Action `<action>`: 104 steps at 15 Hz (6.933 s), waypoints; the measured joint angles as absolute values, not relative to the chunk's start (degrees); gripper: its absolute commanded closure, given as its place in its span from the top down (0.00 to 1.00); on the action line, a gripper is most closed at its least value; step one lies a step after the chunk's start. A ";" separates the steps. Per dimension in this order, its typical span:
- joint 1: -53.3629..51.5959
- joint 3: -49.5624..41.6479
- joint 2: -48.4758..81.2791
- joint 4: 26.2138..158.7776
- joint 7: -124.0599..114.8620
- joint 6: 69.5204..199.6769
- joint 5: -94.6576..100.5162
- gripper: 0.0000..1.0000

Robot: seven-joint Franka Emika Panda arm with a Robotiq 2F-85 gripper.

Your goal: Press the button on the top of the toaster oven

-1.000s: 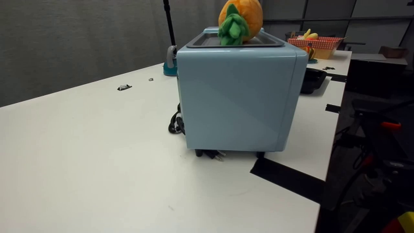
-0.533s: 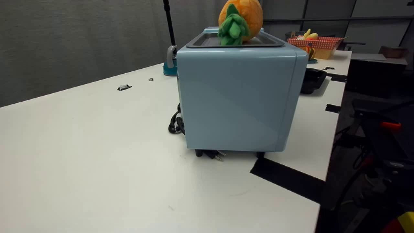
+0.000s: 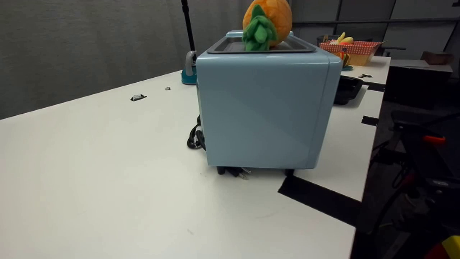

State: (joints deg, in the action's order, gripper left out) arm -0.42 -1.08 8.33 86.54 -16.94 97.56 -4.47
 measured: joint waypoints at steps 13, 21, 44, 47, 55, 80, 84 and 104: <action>-0.30 -1.33 9.39 86.10 -17.01 97.53 -4.43 1.00; 1.29 -4.86 12.67 87.22 -17.29 103.12 0.17 1.00; 1.99 -6.41 13.90 96.85 -19.29 104.68 5.82 1.00; 1.94 -5.87 12.62 98.74 -19.29 104.88 4.50 1.00; 1.62 -3.96 10.33 101.76 -19.29 111.27 1.80 1.00; 2.00 -4.59 11.18 101.22 -19.26 115.14 1.98 0.00; 2.00 -4.86 12.40 100.73 -19.27 115.14 2.00 0.00; 2.03 -6.83 15.58 100.64 -19.28 115.15 4.48 0.00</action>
